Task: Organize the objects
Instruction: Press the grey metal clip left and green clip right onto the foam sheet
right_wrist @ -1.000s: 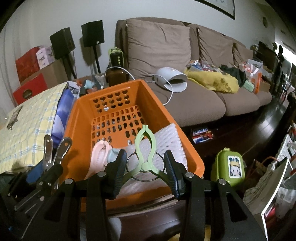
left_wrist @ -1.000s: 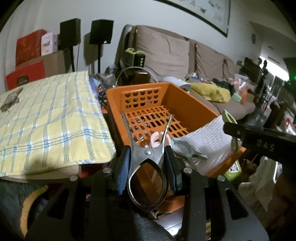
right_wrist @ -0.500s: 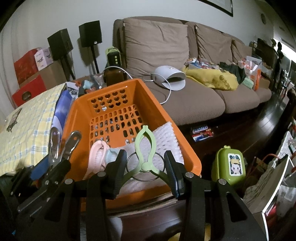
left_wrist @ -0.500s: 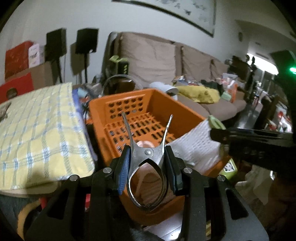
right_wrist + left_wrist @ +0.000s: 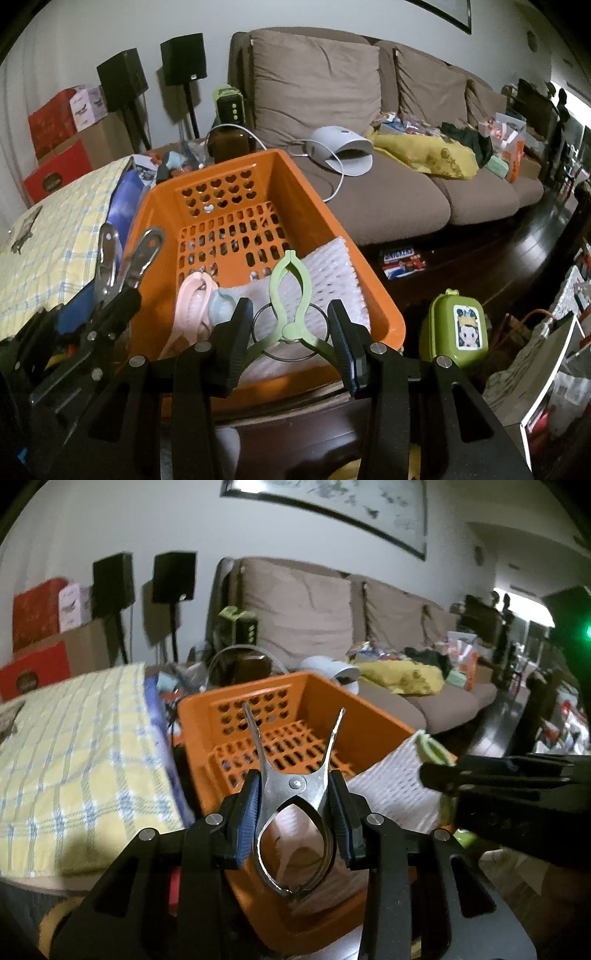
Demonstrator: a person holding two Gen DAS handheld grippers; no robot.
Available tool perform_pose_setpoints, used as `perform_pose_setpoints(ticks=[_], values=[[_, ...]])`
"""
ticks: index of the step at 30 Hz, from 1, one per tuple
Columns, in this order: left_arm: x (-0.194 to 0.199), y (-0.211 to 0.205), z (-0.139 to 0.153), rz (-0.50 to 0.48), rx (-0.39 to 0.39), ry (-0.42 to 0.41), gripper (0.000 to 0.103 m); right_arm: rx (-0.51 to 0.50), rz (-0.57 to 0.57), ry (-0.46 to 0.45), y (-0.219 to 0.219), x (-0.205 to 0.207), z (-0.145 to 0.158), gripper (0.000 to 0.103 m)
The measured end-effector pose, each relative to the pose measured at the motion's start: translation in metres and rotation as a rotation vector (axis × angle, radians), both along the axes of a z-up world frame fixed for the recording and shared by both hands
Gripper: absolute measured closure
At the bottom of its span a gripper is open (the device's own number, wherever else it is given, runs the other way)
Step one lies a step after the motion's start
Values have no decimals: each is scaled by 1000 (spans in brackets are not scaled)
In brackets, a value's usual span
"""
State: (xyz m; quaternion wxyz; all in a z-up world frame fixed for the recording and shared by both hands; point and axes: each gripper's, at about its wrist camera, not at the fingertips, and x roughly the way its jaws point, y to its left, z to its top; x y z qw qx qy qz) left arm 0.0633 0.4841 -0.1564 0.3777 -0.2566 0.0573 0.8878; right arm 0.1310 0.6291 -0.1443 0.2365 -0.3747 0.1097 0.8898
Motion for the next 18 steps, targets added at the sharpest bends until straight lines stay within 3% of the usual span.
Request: perform_pose_setpoints(ticks=[3, 13, 18], values=[[-1, 8, -2, -11, -2, 7, 69, -5, 3, -8, 1, 0, -2, 60], [-20, 2, -11, 10, 36, -105, 69, -20, 19, -29, 1, -3, -7, 60], [-21, 3, -14, 4, 26, -117, 69, -33, 23, -32, 1, -3, -9, 60]])
